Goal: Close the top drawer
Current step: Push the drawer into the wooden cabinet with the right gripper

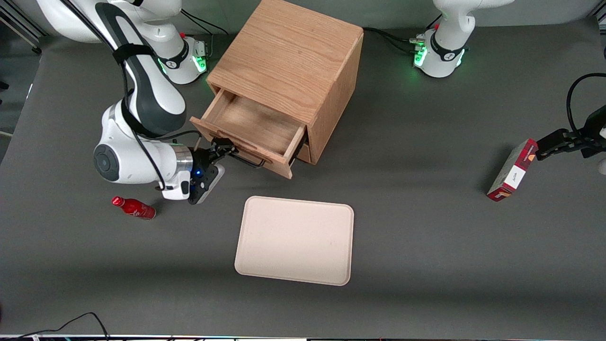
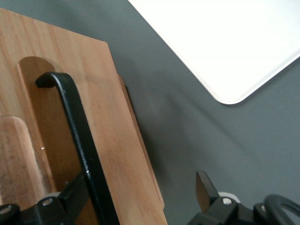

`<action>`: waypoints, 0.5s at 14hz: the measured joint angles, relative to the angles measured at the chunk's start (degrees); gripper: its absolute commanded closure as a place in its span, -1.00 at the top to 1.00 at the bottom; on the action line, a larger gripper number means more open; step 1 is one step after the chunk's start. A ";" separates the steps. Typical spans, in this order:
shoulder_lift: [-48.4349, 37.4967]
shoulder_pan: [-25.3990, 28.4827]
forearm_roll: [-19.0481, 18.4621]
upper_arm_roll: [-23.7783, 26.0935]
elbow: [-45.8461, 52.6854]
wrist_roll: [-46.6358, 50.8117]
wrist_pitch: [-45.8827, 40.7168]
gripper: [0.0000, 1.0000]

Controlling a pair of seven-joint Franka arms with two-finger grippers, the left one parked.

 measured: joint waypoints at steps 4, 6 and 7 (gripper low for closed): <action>-3.17 -0.01 2.33 0.66 -4.97 0.02 2.00 1.00; -4.97 -0.03 3.56 1.23 -7.34 0.41 2.35 1.00; -6.01 -0.05 3.91 1.77 -8.47 1.02 2.50 1.00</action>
